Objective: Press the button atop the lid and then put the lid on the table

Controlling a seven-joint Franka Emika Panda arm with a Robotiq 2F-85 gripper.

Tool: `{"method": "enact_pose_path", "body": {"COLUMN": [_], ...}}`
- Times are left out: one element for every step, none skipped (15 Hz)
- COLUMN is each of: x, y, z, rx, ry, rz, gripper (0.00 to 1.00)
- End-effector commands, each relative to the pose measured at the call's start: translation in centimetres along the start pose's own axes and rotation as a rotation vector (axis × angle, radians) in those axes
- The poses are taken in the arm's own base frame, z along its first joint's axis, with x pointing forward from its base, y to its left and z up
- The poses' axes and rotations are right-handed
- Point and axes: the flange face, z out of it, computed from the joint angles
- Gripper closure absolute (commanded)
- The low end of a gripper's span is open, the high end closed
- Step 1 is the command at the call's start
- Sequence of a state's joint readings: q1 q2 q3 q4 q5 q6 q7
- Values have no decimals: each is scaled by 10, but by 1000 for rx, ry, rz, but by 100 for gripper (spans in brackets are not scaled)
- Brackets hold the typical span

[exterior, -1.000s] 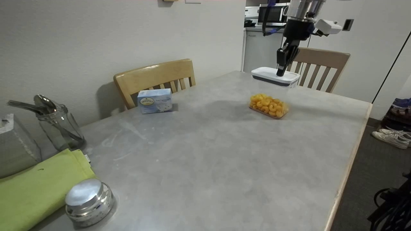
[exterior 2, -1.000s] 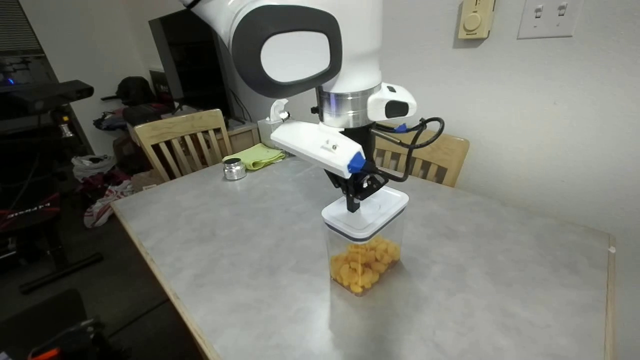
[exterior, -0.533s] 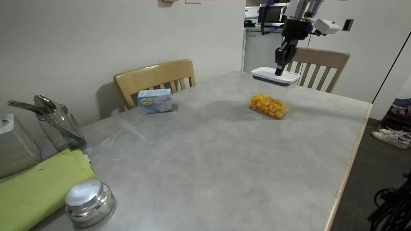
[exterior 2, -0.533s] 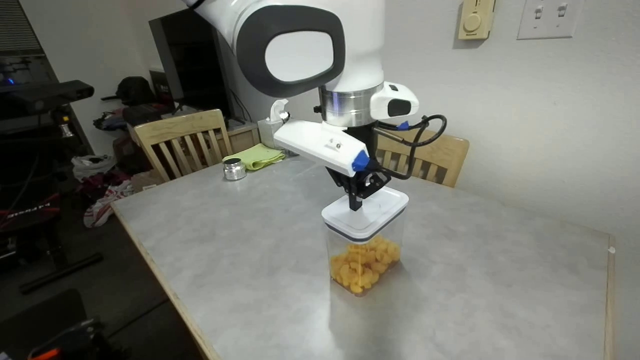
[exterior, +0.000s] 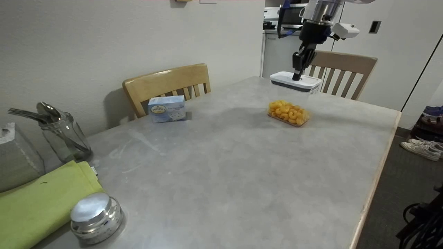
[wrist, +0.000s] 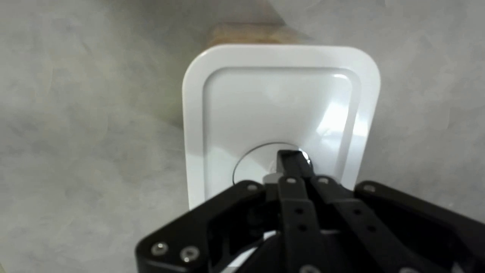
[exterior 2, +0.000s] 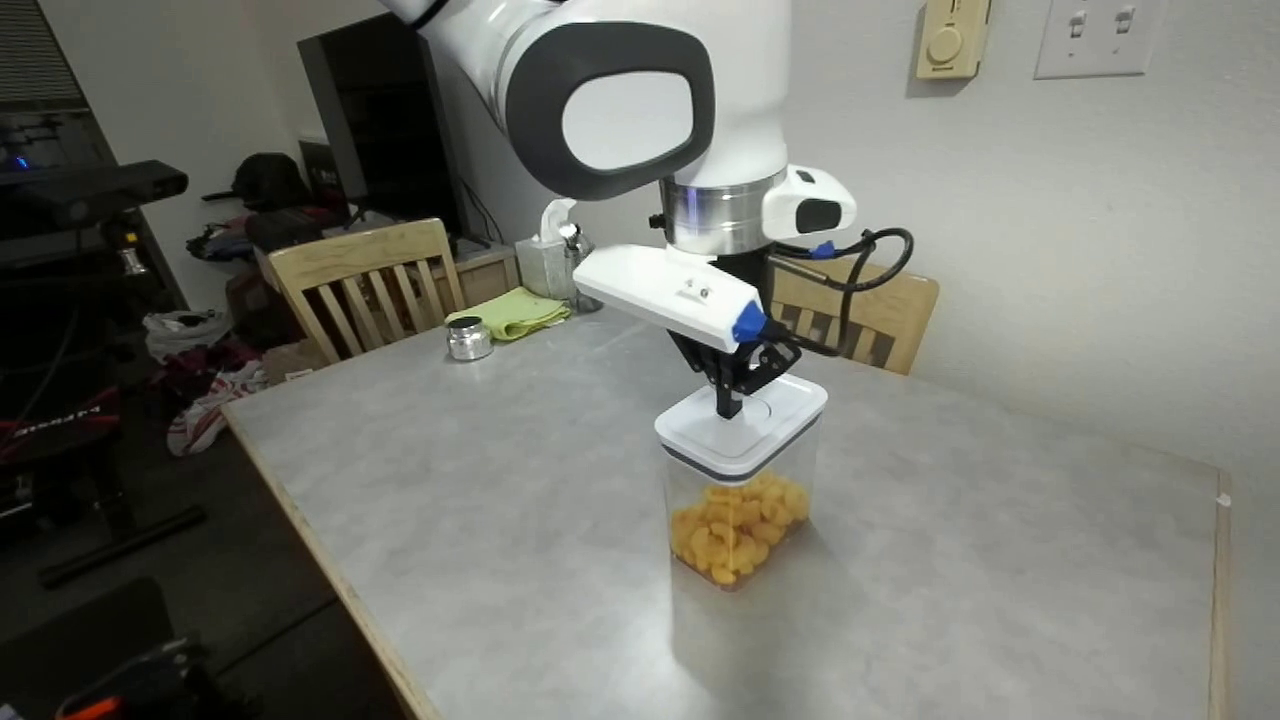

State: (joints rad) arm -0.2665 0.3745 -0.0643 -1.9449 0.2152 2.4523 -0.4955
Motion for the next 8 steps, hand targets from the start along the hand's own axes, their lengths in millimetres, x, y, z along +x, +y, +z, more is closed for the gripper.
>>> {"method": "enact_pose_path", "body": {"x": [-13, -17, -23, -25, -25, -21, -18, -12], "y": [14, 14, 12, 9, 7, 5, 3, 0], "z": [44, 48, 52, 53, 52, 45, 38, 25], "rx": [8, 11, 20, 23, 26, 27, 21, 17], "ry": [-65, -77, -93, -100, -98, -86, -73, -52], "rz": [9, 14, 20, 22, 22, 23, 24, 22], "gripper": [100, 100, 100, 100, 100, 100, 100, 100]}}
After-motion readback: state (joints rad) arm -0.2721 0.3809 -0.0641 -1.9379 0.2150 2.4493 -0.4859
